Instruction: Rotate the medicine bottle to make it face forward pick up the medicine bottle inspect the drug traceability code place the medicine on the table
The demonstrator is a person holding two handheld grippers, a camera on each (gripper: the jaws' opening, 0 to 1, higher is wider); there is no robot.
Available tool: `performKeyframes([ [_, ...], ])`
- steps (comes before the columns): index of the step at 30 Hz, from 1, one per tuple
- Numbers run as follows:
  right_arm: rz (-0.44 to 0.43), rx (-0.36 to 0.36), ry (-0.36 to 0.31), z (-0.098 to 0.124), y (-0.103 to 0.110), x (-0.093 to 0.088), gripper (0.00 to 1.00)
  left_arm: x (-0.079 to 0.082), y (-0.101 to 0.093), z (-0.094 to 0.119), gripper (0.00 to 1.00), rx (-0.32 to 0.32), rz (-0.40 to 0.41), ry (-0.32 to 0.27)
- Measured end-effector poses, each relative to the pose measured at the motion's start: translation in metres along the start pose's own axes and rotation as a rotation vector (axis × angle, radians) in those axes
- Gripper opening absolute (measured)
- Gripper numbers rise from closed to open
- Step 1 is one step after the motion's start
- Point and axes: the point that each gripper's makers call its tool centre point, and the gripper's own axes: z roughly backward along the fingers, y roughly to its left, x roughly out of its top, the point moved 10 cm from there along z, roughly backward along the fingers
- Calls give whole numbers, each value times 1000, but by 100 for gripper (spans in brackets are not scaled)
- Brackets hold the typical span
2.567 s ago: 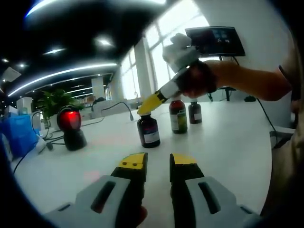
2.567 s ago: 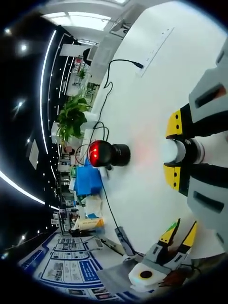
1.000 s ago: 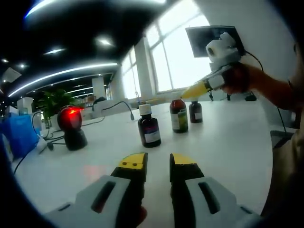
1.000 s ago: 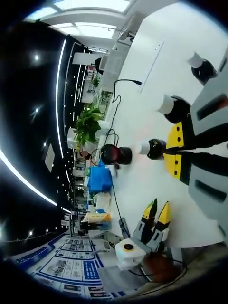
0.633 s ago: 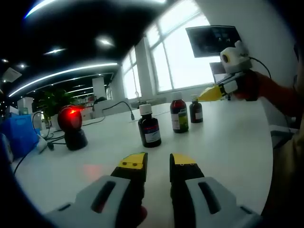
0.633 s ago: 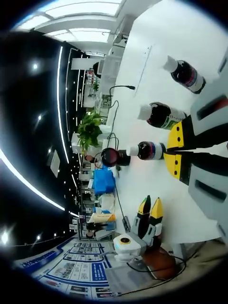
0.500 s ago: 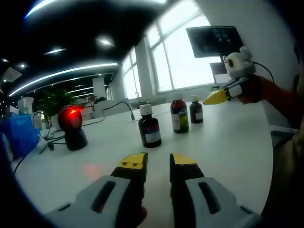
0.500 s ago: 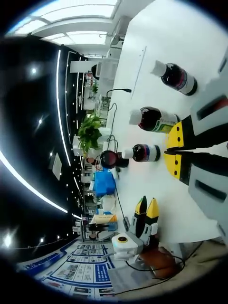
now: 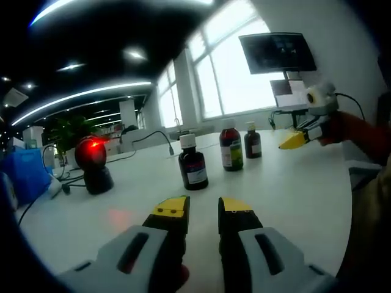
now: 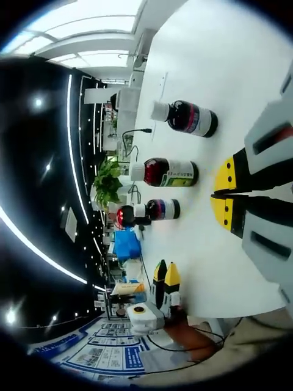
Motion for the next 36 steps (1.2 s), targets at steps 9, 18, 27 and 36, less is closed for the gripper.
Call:
performKeyframes([
  [9,-52,-22,-40,7,-3,-17,0,0,-1,0,11,-1,-8,0],
  [18,-63,-29,-93,19,-7,-20,0,1,-1,1,11,-10,-14,-14],
  [27,-10,-26,-114,20,-3,-20,0,0,0,0,11,-11,-13,-12],
  [36,-10,-28,-121,21,-4,-19,0,0,0,-1,11,-6,-18,-6],
])
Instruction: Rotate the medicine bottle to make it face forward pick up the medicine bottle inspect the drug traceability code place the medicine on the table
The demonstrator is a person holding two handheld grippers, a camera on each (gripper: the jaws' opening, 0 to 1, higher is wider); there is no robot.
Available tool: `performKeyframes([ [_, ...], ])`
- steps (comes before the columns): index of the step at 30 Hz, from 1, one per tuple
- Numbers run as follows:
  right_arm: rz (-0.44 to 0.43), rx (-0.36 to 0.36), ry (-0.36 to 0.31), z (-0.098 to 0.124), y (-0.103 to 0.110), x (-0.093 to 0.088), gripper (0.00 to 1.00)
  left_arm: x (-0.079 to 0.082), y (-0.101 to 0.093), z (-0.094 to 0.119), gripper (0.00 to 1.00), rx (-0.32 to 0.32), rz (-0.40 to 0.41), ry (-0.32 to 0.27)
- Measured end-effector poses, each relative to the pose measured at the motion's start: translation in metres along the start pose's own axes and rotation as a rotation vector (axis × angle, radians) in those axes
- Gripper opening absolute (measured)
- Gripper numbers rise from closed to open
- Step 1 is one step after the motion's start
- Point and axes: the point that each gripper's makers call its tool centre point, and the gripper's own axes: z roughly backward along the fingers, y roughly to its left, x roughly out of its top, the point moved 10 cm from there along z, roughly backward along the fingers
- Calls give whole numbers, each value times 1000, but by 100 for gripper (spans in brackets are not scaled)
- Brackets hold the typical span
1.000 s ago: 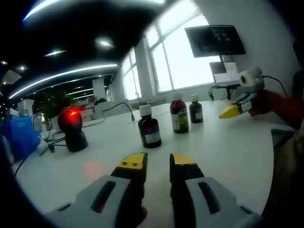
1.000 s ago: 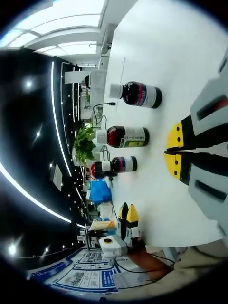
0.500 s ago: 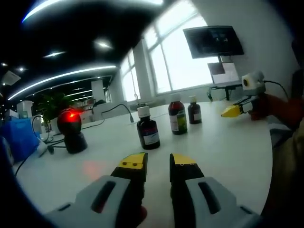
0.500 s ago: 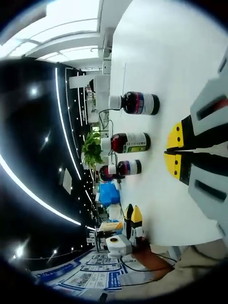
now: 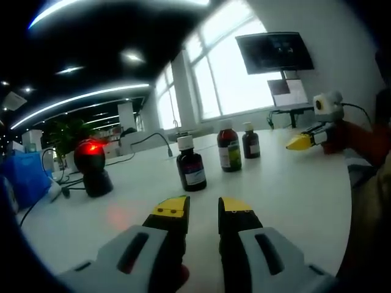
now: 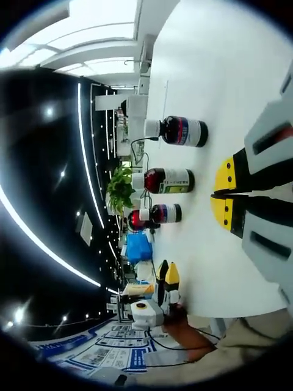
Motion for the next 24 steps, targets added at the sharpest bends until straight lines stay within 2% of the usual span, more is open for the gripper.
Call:
performKeyframes([
  [24,-19,-14,-5,0,-2,3,0,0,0,0,11,-4,2,-1],
])
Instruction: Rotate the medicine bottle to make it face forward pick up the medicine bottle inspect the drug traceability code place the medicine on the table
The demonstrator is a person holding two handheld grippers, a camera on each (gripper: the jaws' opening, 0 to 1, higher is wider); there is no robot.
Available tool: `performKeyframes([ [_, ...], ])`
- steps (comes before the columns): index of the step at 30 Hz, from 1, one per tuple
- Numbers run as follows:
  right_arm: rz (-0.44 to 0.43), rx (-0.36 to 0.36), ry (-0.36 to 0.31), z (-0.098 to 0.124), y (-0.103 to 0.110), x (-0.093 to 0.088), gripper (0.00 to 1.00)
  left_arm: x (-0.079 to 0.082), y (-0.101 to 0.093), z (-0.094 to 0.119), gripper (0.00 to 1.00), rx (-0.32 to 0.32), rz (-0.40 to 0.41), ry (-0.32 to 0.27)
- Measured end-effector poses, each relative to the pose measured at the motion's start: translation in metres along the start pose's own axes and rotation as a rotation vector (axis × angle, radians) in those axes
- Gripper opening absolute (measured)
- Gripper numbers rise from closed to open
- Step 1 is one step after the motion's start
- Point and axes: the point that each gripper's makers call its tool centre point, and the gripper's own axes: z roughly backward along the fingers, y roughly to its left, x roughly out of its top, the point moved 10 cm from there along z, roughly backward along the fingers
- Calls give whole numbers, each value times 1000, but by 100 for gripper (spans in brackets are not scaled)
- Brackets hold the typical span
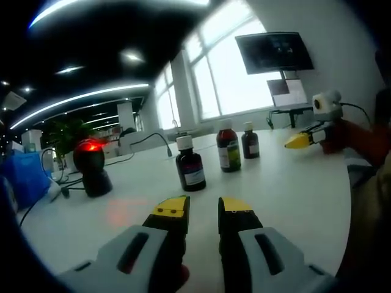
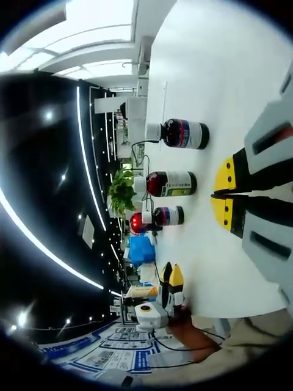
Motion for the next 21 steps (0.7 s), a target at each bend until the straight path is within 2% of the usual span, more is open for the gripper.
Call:
performKeyframes([
  [2,-11,14,-2,0,0,1,0,0,0,0,11,-3,3,-3],
  [8,-19,-11,-16,1,-2,5,0,1,0,0,11,-3,5,-1],
  [16,41,-21,-15,2,-3,9,2,1,-1,0,11,-2,3,-2],
  [21,47,-26,-19,2,-4,12,4,1,-1,0,11,-2,3,-2],
])
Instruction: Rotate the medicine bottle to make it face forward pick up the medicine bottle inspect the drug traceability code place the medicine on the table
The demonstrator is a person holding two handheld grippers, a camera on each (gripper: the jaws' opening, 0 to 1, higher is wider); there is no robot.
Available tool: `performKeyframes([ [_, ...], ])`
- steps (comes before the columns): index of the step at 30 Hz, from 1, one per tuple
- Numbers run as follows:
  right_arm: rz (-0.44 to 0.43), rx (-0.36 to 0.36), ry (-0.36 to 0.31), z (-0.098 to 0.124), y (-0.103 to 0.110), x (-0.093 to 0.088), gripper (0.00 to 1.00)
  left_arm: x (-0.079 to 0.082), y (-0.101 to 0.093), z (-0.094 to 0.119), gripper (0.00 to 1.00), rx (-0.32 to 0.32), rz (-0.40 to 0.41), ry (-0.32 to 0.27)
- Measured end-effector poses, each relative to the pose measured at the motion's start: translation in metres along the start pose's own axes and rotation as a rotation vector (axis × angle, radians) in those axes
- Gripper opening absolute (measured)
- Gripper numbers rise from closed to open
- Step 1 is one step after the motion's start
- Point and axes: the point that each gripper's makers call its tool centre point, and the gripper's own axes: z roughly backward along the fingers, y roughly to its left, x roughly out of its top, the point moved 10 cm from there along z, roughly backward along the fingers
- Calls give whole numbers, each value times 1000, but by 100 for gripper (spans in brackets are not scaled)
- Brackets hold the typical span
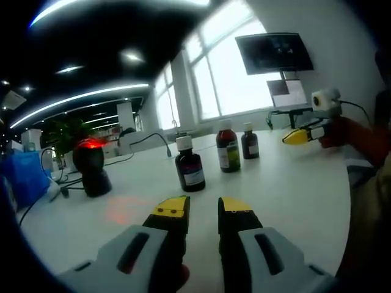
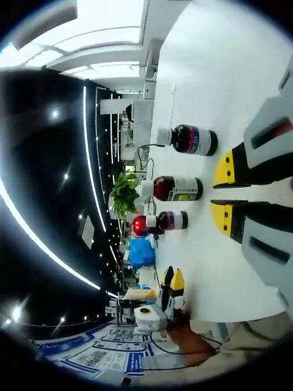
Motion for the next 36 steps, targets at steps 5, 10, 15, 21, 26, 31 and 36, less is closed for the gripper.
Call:
performKeyframes([
  [5,33,6,-24,-3,1,17,6,0,0,0,11,0,1,0],
  [10,63,18,-37,-9,-1,32,7,0,0,0,10,-1,2,2],
  [15,70,18,-46,-16,-4,45,8,0,-1,0,10,-2,3,6],
  [21,83,16,-57,-25,-9,62,8,0,-1,0,10,-2,2,4],
  [26,91,23,-58,-34,-10,71,10,-1,-1,0,10,-4,0,5],
  [31,98,27,-66,-43,-11,78,11,-1,-1,0,10,-6,0,3],
  [36,103,34,-62,-54,-12,86,12,-1,-1,0,10,-6,-1,2],
])
